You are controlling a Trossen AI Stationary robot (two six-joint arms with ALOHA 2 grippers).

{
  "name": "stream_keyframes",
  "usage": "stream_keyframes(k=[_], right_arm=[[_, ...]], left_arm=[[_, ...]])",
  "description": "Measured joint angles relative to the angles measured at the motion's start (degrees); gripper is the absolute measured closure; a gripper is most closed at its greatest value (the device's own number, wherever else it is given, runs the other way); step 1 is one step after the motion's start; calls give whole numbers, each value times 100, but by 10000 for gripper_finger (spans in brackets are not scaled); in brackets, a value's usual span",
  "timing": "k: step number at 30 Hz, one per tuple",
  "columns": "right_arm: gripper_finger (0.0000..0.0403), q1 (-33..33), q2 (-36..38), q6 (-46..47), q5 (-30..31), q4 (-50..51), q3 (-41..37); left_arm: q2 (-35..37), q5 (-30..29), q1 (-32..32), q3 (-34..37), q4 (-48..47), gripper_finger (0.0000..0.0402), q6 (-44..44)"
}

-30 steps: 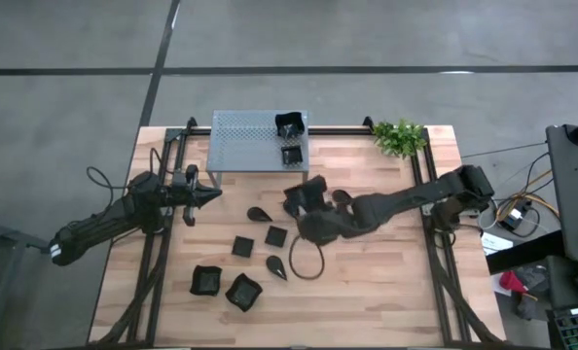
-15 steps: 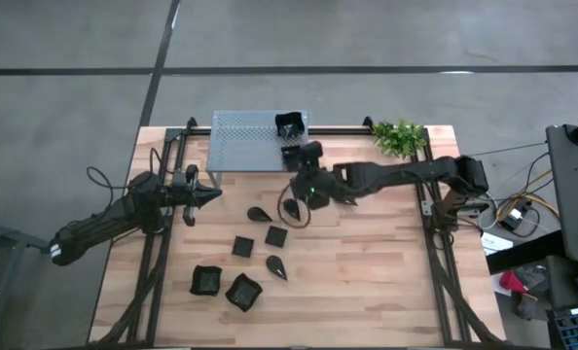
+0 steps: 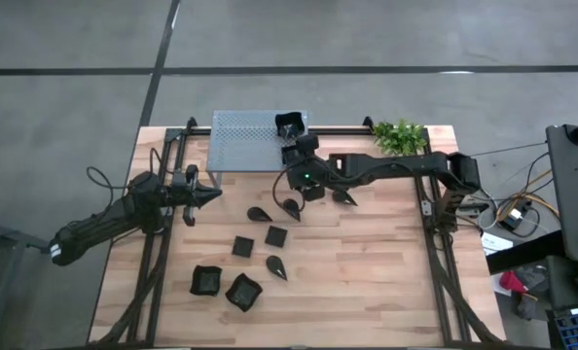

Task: Pick & Place Mini shaped plates
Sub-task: Stack the black square plate on top of the other black square plate on the shelf

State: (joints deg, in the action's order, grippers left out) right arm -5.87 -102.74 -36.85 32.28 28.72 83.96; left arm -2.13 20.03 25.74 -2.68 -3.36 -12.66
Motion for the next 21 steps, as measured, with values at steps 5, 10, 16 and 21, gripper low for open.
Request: stream_keyframes(k=[5, 10, 16, 21], right_arm=[[394, -19, -13, -12, 82, -113, 0], [394, -20, -15, 22, 82, -155, 0], [391, -20, -15, 41, 48, -163, 0], [365, -28, -15, 108, 47, -193, -2]], left_arm=[[0, 2, -2, 1, 0, 399, 1], [0, 2, 0, 1, 0, 399, 1], [1, 1, -1, 1, 0, 399, 1], [0, 0, -2, 2, 0, 399, 0]])
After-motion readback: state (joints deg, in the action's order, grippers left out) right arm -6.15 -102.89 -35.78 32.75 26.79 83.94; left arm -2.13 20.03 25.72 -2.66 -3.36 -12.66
